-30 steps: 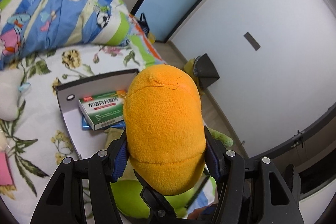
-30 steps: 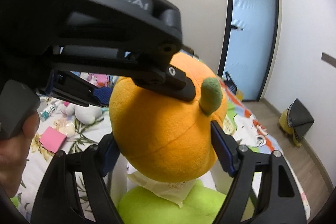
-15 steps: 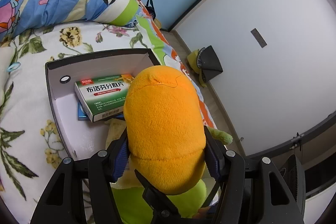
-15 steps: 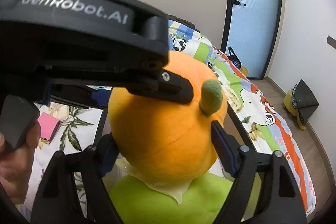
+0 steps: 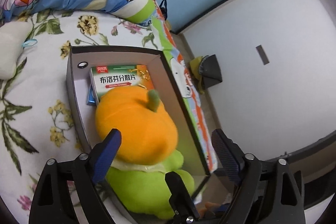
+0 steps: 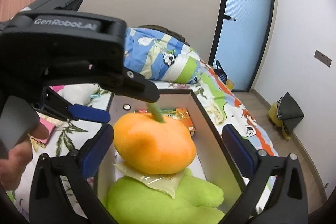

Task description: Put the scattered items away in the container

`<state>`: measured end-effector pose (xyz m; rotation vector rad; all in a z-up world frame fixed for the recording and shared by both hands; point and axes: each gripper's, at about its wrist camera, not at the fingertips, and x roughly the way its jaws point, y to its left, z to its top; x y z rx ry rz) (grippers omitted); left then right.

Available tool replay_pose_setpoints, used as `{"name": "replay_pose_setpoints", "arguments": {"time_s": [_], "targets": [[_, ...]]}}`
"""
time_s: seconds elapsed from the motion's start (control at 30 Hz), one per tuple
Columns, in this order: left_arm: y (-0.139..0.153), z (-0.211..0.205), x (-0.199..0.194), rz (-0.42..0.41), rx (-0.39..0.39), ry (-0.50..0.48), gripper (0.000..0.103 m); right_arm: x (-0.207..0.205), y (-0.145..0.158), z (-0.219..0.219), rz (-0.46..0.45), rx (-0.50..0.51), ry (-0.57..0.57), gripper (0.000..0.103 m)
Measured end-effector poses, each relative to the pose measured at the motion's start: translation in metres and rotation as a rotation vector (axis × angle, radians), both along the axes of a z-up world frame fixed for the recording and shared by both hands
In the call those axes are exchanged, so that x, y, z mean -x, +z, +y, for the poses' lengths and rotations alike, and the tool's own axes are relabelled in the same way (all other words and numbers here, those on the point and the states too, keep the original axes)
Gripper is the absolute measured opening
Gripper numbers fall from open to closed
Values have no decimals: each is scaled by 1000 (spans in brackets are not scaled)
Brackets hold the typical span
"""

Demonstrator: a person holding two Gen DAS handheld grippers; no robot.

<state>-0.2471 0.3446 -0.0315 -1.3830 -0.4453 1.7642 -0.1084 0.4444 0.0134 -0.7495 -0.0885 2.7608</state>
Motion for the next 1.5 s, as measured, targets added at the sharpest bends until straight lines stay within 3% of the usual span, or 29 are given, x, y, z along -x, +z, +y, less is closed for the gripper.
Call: {"name": "replay_pose_setpoints", "arguments": {"time_s": [0.23,0.6,0.93,1.07,1.2,1.3,1.5], "targets": [[38,-43,-13,18,-67,60,96,-1,6,13,54,-26,22,103],[122,-139,-58,150,-174,131,97,-54,81,-78,170,-100,101,103],[172,-222,-109,336,-144,208,97,-91,114,-146,183,-135,162,103],[190,-238,-145,531,-96,212,103,-113,116,-152,139,-116,175,103],[189,-233,-171,644,-31,176,103,-128,110,-135,65,-29,158,103],[175,-219,-181,661,36,152,103,-134,97,-113,7,26,112,103],[131,-187,-192,639,96,120,103,-149,69,-76,-49,99,35,103]]}}
